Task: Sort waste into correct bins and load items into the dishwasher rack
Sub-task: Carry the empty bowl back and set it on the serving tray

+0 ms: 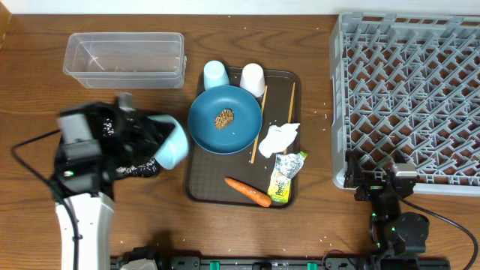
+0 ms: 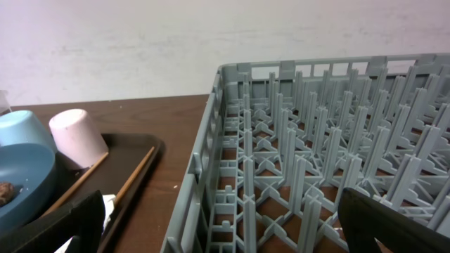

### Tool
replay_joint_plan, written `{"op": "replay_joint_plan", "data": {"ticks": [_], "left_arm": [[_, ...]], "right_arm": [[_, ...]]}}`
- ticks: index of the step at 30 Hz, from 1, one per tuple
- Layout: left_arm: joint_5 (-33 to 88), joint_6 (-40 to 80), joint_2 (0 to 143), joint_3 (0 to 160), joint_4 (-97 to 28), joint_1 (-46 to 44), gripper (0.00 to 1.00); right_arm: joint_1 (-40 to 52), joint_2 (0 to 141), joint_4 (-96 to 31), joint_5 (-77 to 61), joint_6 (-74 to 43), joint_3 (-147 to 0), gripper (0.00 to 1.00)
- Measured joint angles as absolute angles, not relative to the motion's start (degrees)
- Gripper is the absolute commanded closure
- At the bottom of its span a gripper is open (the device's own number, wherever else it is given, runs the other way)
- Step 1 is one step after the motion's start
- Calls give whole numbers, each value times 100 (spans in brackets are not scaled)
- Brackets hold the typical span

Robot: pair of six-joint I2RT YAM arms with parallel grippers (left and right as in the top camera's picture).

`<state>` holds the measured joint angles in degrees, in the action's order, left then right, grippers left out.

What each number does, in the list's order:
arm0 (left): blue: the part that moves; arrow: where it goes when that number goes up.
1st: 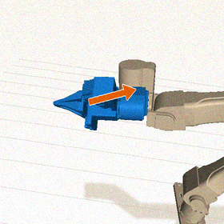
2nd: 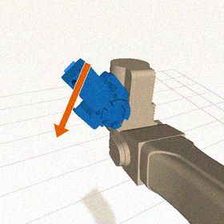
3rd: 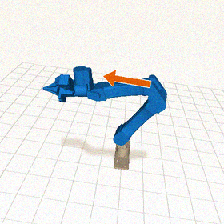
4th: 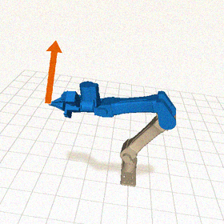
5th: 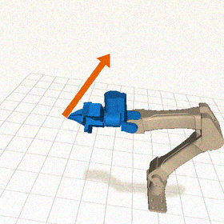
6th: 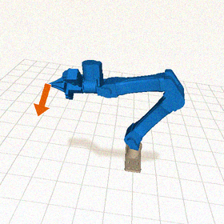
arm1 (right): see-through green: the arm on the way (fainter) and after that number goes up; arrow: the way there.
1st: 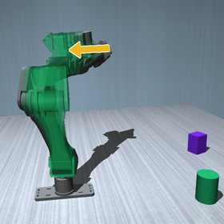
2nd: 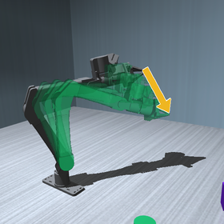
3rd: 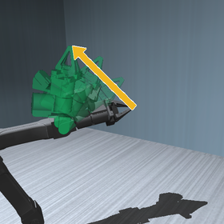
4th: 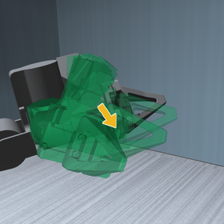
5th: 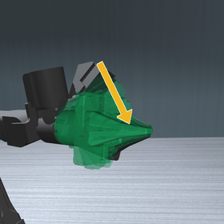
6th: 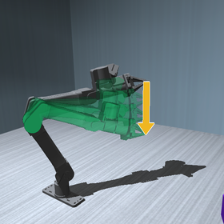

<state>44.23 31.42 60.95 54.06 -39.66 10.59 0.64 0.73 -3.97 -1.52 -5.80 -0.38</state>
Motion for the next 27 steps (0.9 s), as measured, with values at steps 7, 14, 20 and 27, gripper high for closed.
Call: {"op": "replay_joint_plan", "data": {"ticks": [7,14,20,27], "left_arm": [[2600,2969,5994,5406,-4125,-814,94],[1568,2974,6324,5406,-4392,-1900,94],[1214,2985,7231,5406,-4388,-2508,94],[932,3201,8272,5406,-4386,-3028,94]], "right_arm": [[64,73,-399,-152,-582,-38,1],[64,73,-399,-152,-582,-38,1],[64,73,-399,-152,-582,-38,1],[64,73,-399,-152,-580,-38,1]]}}
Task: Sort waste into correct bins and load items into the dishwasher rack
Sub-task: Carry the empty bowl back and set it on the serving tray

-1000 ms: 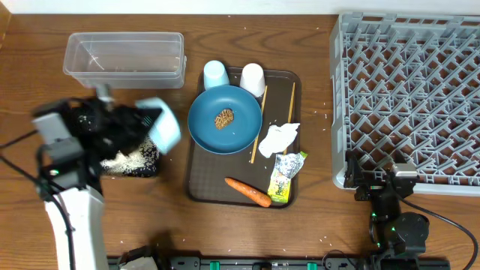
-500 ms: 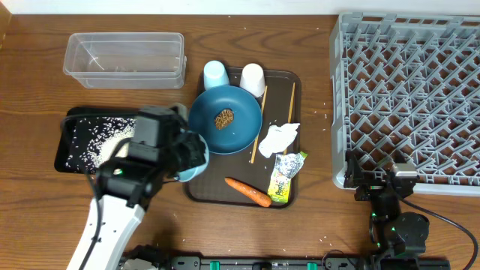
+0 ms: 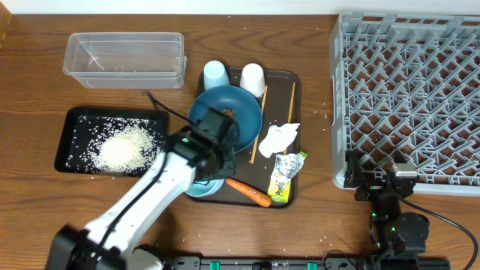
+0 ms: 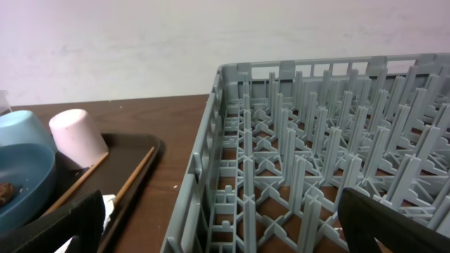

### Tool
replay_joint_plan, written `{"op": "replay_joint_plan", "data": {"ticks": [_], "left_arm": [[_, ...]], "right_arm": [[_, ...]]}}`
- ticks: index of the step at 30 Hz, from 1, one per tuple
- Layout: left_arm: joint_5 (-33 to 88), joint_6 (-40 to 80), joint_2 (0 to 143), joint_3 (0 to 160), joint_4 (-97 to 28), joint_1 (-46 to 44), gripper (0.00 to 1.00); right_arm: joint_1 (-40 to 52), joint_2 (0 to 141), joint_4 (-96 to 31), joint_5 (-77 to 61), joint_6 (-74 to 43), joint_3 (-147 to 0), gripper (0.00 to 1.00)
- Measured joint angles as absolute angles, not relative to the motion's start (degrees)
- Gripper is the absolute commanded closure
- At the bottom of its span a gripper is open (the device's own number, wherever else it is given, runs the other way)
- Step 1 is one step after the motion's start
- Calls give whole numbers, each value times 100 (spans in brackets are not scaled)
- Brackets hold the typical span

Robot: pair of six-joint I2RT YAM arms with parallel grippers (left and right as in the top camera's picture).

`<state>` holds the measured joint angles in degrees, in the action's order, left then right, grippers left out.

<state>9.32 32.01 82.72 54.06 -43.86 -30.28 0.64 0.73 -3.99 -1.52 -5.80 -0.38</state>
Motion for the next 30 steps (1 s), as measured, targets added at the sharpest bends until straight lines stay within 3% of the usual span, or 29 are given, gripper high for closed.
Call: {"op": "replay_joint_plan", "data": {"ticks": [12,25,30], "left_arm": [[602,3433,8840,5406,-4274,-3173,92],[731,3463,8805,5406,-4296,-3173,67],[740,3441,8342,5406,-4307,-3173,54]], "right_arm": [[64,73,-399,-152,-582,-38,1],[64,73,-399,-152,-582,-38,1],[64,73,-399,-152,-580,-38,1]]}}
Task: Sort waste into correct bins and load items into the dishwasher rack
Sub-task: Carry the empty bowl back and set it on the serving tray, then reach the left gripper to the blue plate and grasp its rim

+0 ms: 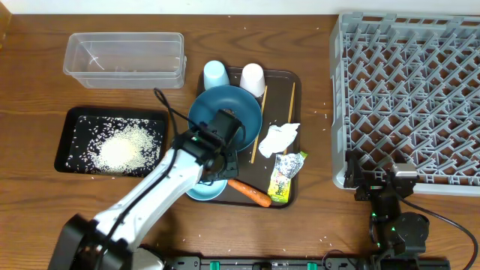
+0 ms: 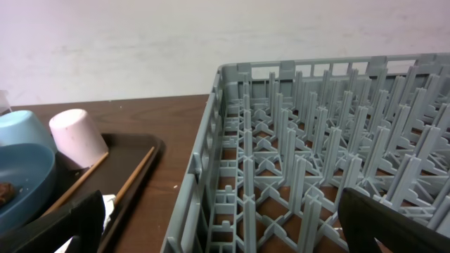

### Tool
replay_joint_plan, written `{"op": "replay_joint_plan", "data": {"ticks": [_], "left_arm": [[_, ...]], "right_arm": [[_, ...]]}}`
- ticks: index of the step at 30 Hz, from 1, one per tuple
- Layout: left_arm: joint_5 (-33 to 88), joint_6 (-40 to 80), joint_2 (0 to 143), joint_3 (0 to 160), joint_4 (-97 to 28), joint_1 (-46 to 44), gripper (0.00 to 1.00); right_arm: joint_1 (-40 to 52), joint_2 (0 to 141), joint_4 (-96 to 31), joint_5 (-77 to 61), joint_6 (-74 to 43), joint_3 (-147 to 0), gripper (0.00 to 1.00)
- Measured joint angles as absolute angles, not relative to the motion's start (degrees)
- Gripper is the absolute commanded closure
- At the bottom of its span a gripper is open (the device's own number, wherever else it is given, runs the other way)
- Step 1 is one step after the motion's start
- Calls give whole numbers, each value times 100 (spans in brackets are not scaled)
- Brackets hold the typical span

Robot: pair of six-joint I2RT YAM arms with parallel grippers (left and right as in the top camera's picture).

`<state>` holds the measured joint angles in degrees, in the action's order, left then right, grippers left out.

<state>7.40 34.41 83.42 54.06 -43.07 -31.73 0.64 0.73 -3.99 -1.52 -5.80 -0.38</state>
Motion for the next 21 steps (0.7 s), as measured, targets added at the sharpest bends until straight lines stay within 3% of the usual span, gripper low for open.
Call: {"op": "replay_joint_plan", "data": {"ticks": [4,10,14,18,21], "left_arm": [[729,3374,7741,5408,-4211,-3173,40],[545,2902,7485,5916,-4185,-3170,37],[541,2423,7815,6893,-4646,-3173,36],[574,1894,8543,8147,-5531,-3173,27],[585,1610,9207,8851,-5852,-3173,26]], "right_arm": [[64,73,-399,-152,-580,-38,1],[64,73,-399,-152,-580,-38,1],[64,73,-401,-152,-582,-38,1],[64,73,-399,-152,-582,-38,1],[64,73,-399,-152,-580,-38,1]]}}
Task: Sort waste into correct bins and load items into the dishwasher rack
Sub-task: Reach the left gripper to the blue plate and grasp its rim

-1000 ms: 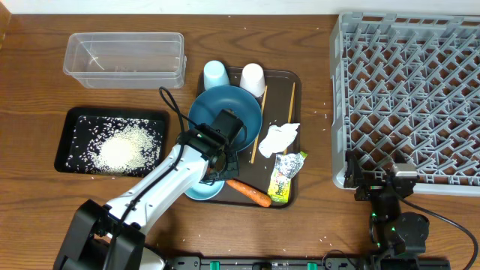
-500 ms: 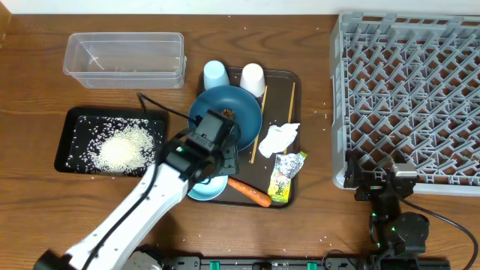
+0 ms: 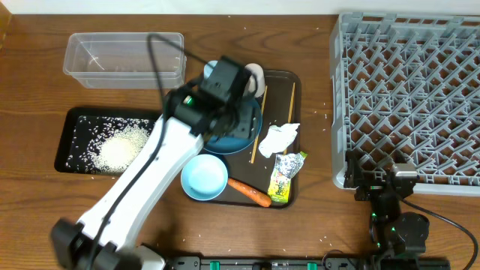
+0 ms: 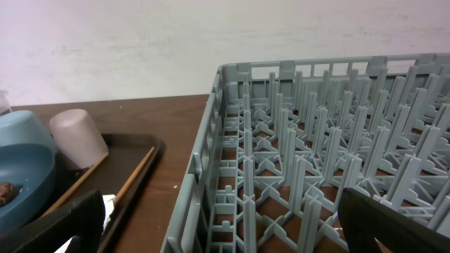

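Note:
My left gripper (image 3: 234, 81) hangs over the back of the brown tray (image 3: 289, 82), above the spot of the blue cup (image 4: 24, 130) and beside the pink cup (image 3: 256, 75). Its fingers are hidden from above. The dark blue plate (image 3: 238, 135) with a food scrap is half covered by the arm. A light blue bowl (image 3: 204, 178) stands free at the tray's front left corner. Carrot (image 3: 247, 192), wrapper (image 3: 286, 176), napkin (image 3: 279, 138) and chopsticks (image 3: 292, 101) lie on the tray. My right gripper (image 4: 221, 235) rests open at the front edge of the grey rack (image 3: 409, 90).
A clear plastic bin (image 3: 125, 58) stands at the back left. In front of it a black tray (image 3: 75, 120) holds a heap of rice (image 3: 120, 146). Rice grains are scattered on the wood near the rack's left side.
My left gripper was at the light blue bowl at the tray's front left. It is now off the bowl and over the cups at the back of the tray. The right arm has not moved.
First my left gripper held the light blue bowl tilted over the black tray. Then the rice lay in that tray and the bowl was down at the brown tray's front left, gripper still on it. Now the bowl stands alone and the gripper is at the cups.

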### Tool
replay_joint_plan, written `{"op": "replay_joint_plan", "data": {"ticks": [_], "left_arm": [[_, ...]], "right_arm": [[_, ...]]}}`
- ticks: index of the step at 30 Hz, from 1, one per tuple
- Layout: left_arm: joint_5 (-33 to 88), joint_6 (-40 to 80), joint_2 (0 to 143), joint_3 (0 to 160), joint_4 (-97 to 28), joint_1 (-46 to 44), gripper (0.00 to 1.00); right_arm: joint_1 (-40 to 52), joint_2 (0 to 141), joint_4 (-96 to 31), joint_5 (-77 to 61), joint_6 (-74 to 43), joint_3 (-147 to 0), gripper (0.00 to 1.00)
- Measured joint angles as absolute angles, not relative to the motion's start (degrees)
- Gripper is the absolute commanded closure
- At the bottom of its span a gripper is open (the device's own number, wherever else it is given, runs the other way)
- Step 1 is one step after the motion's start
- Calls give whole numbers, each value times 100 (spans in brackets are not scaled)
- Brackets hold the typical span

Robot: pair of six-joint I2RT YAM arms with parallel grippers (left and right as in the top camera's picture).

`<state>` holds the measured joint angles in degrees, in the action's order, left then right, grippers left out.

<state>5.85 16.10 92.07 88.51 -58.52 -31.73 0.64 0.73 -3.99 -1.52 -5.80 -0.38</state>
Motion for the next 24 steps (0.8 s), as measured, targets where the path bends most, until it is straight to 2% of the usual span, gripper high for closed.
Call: {"op": "replay_joint_plan", "data": {"ticks": [9,24], "left_arm": [[585,1256,10761,9139,-5548,-3173,25],[252,1192,11813,9139,-4790,-3511,25]], "right_arm": [[64,73,-399,-152,-582,-38,1],[64,73,-399,-152,-582,-38,1]]}}
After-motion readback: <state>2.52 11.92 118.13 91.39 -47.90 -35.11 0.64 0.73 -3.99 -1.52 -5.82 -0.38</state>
